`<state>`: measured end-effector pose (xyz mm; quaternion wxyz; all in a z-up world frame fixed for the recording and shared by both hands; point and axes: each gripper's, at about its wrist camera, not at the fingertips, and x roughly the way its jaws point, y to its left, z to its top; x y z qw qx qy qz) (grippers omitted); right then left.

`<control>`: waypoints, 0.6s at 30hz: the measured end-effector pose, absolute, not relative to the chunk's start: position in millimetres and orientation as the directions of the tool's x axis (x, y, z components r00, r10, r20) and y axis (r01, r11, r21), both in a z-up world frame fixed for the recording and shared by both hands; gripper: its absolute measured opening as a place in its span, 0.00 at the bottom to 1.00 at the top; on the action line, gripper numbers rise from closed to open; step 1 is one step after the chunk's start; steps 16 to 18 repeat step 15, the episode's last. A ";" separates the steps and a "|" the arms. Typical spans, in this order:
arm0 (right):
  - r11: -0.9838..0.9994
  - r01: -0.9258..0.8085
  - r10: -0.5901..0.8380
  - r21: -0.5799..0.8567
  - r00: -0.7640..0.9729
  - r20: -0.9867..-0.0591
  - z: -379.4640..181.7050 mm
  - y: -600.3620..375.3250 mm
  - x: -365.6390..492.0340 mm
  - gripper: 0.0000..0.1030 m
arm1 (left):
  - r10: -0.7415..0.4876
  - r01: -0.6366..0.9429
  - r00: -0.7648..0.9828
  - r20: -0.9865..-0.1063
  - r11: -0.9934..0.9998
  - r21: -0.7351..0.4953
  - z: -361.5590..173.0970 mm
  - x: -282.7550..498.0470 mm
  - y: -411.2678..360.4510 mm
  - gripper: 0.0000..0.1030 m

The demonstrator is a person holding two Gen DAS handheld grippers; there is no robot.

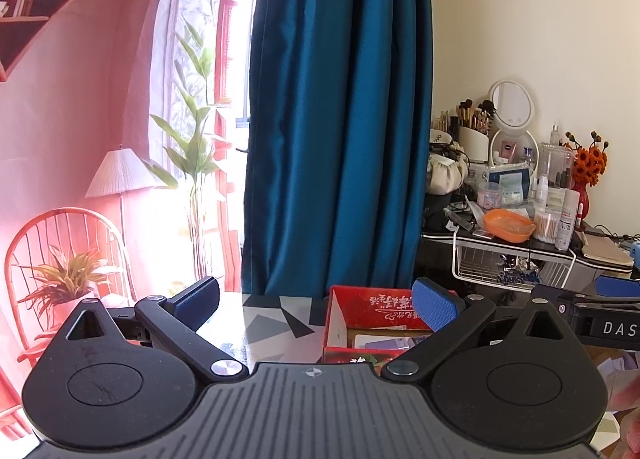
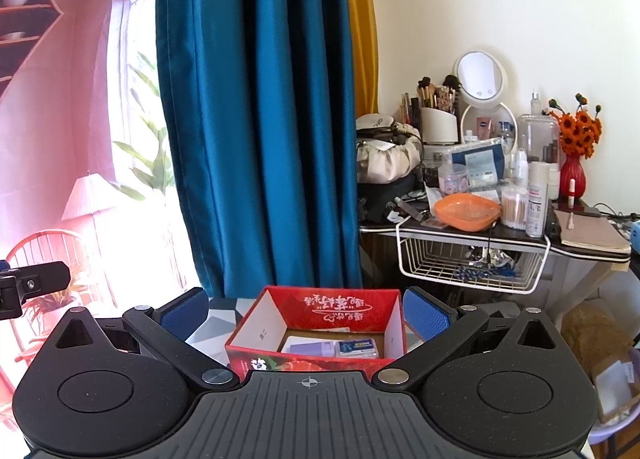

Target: Organize rigid objects

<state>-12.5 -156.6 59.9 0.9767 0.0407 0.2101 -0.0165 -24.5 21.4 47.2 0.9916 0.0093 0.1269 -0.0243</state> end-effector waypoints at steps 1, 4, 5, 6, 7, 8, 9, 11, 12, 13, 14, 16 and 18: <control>0.996 0.050 -0.016 0.072 0.911 -0.412 59.8 -155.9 -12.3 1.00 | -0.047 0.051 0.967 -0.251 0.999 0.012 47.5 -24.9 21.6 1.00; 0.996 0.051 -0.018 0.070 0.911 -0.411 59.9 -156.1 -12.7 1.00 | -0.053 0.057 0.966 -0.254 0.998 0.009 47.0 -24.3 21.8 1.00; 0.996 0.051 -0.018 0.070 0.911 -0.411 60.0 -156.2 -13.0 1.00 | -0.056 0.060 0.965 -0.257 0.998 0.009 46.4 -23.5 21.5 1.00; 0.996 0.052 -0.018 0.071 0.911 -0.413 59.4 -156.6 -12.5 1.00 | -0.058 0.063 0.964 -0.261 0.998 0.009 45.7 -22.4 21.1 1.00; 0.996 0.054 -0.019 0.072 0.910 -0.414 59.4 -156.9 -12.0 1.00 | -0.059 0.064 0.963 -0.264 0.998 0.009 44.8 -21.7 20.6 1.00; 0.996 0.055 -0.020 0.074 0.909 -0.417 58.6 -157.1 -11.1 1.00 | -0.061 0.066 0.961 -0.269 0.998 0.008 44.0 -20.5 20.5 1.00; 0.996 0.056 -0.019 0.074 0.907 -0.420 58.2 -157.5 -10.3 1.00 | -0.062 0.066 0.961 -0.271 0.998 0.007 43.7 -19.3 21.0 1.00; 0.996 0.055 -0.020 0.070 0.906 -0.424 57.7 -156.1 -10.0 1.00 | -0.057 0.061 0.962 -0.269 0.998 0.007 42.7 -18.5 21.2 1.00; 0.996 0.054 -0.019 0.069 0.906 -0.424 57.4 -155.9 -9.9 1.00 | -0.057 0.061 0.962 -0.267 0.998 0.007 42.4 -18.7 21.1 1.00; 0.996 0.052 -0.019 0.069 0.906 -0.423 57.3 -156.0 -9.8 1.00 | -0.058 0.062 0.962 -0.265 0.998 0.006 42.4 -19.0 20.8 1.00; 0.996 0.051 -0.017 0.069 0.906 -0.424 57.1 -155.9 -10.0 1.00 | -0.057 0.061 0.962 -0.265 0.998 0.006 42.3 -19.0 21.0 1.00; 0.996 0.051 -0.017 0.069 0.905 -0.424 57.0 -155.8 -10.1 1.00 | -0.057 0.060 0.963 -0.265 0.998 0.005 42.8 -19.5 21.4 1.00; 0.996 0.051 -0.017 0.069 0.905 -0.424 57.0 -155.8 -10.1 1.00 | -0.057 0.060 0.963 -0.265 0.998 0.005 42.8 -19.5 21.4 1.00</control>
